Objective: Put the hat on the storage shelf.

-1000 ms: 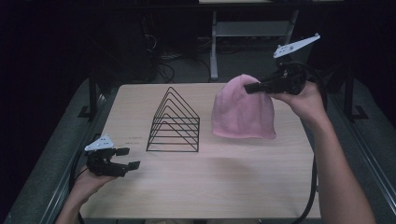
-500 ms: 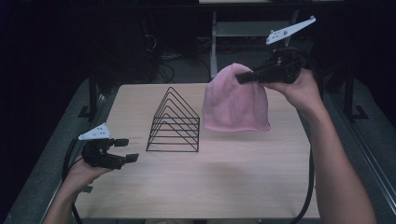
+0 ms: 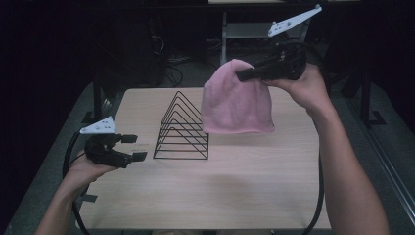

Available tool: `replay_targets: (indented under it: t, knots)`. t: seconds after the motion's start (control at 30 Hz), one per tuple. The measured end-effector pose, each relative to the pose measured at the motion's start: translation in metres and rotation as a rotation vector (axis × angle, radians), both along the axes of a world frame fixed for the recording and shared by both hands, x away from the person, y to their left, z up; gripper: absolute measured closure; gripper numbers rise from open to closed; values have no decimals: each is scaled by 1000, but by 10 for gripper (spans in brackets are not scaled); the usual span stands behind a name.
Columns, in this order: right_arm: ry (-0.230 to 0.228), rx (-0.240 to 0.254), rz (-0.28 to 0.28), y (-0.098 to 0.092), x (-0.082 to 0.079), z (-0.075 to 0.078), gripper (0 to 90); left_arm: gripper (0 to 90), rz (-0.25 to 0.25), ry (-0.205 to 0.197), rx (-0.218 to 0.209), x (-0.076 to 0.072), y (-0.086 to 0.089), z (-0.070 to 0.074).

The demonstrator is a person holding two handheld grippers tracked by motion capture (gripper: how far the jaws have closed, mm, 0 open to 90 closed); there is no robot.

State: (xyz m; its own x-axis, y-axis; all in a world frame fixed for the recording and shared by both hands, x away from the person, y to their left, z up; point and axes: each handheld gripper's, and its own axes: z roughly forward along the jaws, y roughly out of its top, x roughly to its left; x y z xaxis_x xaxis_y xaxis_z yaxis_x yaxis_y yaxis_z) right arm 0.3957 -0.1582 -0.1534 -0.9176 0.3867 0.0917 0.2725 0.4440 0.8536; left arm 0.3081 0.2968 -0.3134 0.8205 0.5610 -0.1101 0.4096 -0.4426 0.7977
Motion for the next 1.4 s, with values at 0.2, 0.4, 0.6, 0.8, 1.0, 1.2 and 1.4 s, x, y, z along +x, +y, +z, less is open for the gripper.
replay_targets:
  t: [0.2, 0.4, 0.6, 0.8, 1.0, 1.2, 1.4]
  knots:
    - [-14, 2, 38, 19, 1, 9, 782, 217, -28, -6, -15, 6, -7, 14]
    - [-18, 7, 58, 30, 2, 13, 782, 218, -43, 0, -27, 13, -12, 22]
    - [-18, 11, 79, 41, 1, 17, 782, 218, -60, -13, -30, 17, -18, 34]
    - [-21, 13, 117, 61, 3, 19, 782, 222, -92, -18, -56, 21, -24, 46]
    - [-7, 16, 141, 75, 4, 16, 782, 233, -103, -25, -61, 25, -28, 54]
    - [-7, 26, 167, 91, 6, 12, 781, 238, -116, -28, -74, 30, -28, 59]
    - [-25, 75, 191, 107, 7, 10, 782, 318, -114, -25, -86, 38, -26, 59]
